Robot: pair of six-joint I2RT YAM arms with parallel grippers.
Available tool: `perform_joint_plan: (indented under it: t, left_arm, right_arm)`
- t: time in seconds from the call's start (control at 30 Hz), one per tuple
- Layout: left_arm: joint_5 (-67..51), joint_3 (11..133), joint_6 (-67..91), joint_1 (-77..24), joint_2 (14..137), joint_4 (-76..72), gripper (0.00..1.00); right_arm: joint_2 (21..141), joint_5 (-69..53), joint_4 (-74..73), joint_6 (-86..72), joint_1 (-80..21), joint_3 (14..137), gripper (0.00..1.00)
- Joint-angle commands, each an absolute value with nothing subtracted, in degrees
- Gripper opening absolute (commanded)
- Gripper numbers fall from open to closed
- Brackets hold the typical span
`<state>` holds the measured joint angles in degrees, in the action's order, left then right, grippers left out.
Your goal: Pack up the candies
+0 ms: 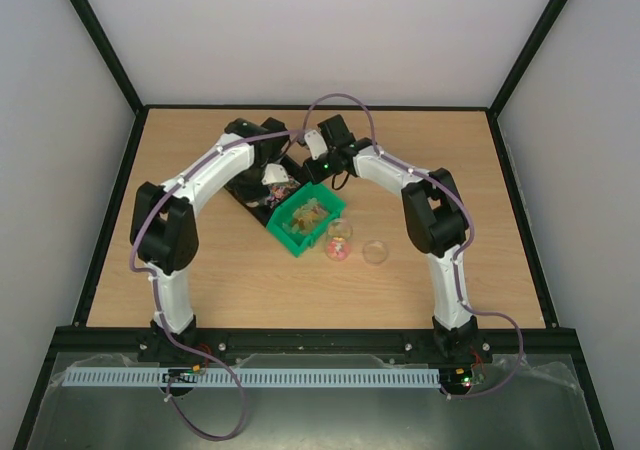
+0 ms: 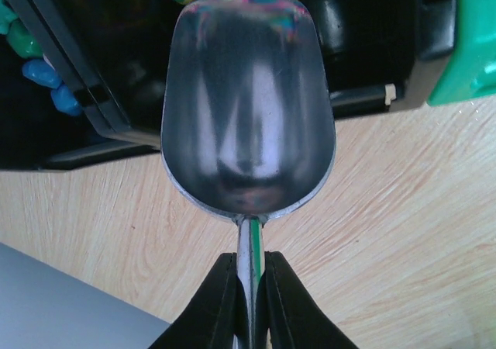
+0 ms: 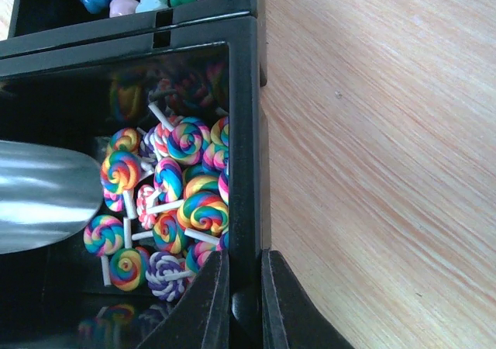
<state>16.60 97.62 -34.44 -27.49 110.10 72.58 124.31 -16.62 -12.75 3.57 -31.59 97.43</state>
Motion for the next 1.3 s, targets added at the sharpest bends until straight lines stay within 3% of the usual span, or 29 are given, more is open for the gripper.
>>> perform_joint_plan:
  t: [0.0, 0.3, 1.27]
  left_arm:
    - [17.75, 97.08, -34.16, -27.64, 112.2, 74.39, 0.02]
    - [4.55, 93.98, -30.62, -25.12, 112.14, 69.24, 0.02]
    - [-14.74, 69.75, -26.97, -21.89, 103.39, 37.33, 0.02]
  right_arm:
    - [122.68, -20.62, -14.49, 3.11, -32.78, 95.41, 0.01]
    - [122.13, -21.7, -13.98, 3.51, -32.78, 94.42, 0.01]
    - [122.53, -21.96, -13.97, 4.61, -32.78, 93.6, 0.01]
